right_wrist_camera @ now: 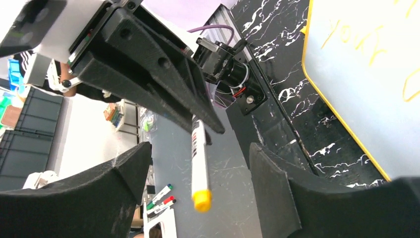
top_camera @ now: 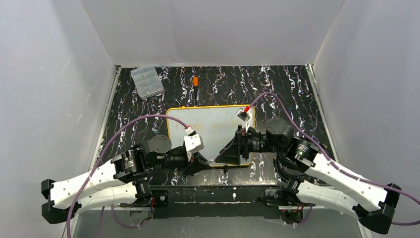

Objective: Write a sentence on the whiteboard
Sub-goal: Close the whiteboard marker at the center of the board.

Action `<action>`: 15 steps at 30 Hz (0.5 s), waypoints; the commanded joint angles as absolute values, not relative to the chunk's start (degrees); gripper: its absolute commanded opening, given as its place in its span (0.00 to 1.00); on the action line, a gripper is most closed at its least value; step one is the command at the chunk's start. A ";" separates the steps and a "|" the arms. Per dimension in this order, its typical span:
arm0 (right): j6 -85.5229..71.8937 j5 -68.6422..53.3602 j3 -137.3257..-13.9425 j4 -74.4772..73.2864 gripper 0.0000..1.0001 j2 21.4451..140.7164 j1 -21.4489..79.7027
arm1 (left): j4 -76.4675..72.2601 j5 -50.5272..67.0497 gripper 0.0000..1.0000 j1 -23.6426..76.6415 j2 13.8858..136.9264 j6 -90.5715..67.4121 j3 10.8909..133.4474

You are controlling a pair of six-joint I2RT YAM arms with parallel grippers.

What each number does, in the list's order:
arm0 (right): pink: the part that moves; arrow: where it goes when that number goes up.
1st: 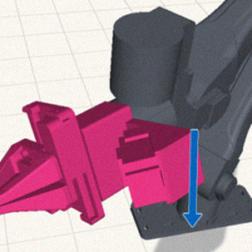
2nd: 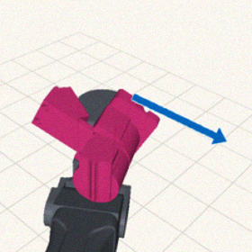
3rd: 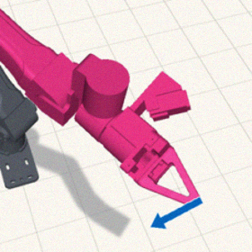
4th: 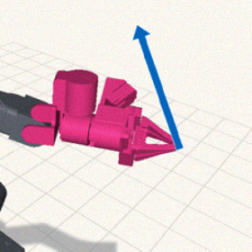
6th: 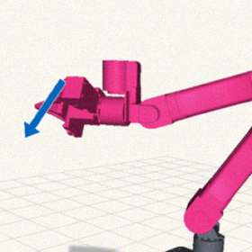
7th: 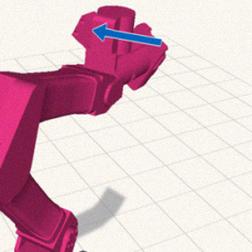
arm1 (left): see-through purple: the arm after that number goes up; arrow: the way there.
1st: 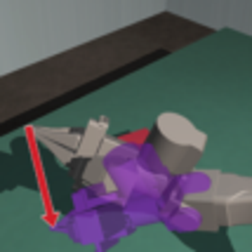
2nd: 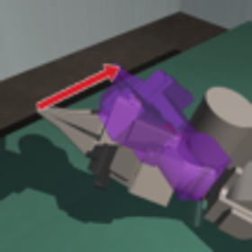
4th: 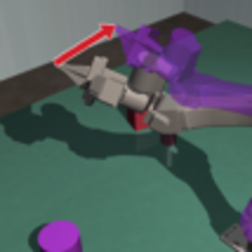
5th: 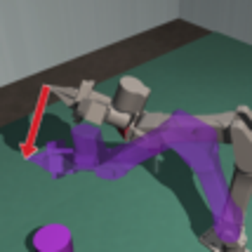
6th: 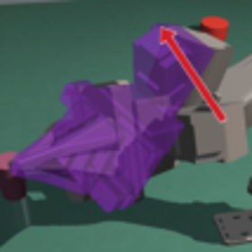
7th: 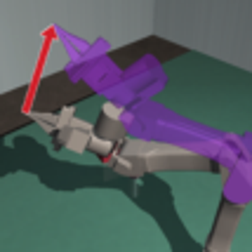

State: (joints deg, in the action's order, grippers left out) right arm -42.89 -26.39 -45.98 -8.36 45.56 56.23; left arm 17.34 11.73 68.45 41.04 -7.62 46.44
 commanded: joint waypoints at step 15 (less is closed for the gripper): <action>-46.00 -33.83 -47.02 -2.53 0.55 49.93 56.07 | 18.41 15.82 0.00 65.89 43.42 -8.54 48.55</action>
